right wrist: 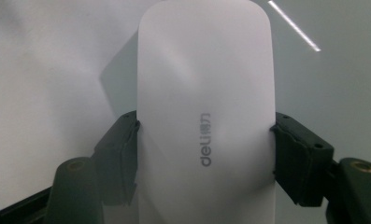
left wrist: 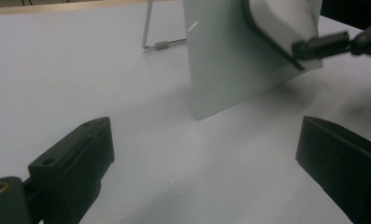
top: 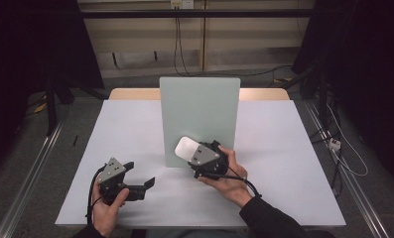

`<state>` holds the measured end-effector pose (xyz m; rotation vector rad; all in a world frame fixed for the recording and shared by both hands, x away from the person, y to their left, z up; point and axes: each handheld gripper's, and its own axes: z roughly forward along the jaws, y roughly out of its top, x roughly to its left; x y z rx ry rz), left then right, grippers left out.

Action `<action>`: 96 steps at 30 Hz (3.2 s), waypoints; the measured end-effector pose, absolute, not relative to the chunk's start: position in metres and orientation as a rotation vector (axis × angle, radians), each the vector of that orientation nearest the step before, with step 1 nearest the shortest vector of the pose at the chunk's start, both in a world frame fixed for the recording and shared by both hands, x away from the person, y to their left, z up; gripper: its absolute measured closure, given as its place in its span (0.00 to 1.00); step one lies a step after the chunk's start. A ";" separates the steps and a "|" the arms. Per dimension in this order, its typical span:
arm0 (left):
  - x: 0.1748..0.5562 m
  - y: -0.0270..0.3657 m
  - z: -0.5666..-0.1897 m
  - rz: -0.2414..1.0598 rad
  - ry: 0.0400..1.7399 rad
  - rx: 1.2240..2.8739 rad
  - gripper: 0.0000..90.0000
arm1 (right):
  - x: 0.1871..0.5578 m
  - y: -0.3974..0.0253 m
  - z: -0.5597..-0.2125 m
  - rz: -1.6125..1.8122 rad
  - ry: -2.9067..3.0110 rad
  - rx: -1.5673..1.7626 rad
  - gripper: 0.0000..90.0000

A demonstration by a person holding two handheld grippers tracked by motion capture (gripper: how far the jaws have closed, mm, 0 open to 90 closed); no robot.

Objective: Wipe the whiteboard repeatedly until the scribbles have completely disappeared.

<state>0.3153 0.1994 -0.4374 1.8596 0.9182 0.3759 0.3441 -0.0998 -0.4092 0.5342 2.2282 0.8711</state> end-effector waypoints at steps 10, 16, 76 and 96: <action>0.315 0.198 -0.438 0.377 0.918 1.860 0.05 | 0.352 -0.125 -0.378 0.913 2.099 0.627 0.35; 0.315 0.199 -0.437 0.382 0.917 1.859 0.05 | 0.355 -0.125 -0.373 0.927 2.079 0.624 0.35; 0.314 0.198 -0.437 0.373 0.907 1.853 0.05 | 0.345 -0.121 -0.388 1.034 2.197 0.594 0.35; 0.314 0.198 -0.438 0.377 0.911 1.863 0.05 | 0.335 -0.135 -0.391 1.064 2.253 0.654 0.35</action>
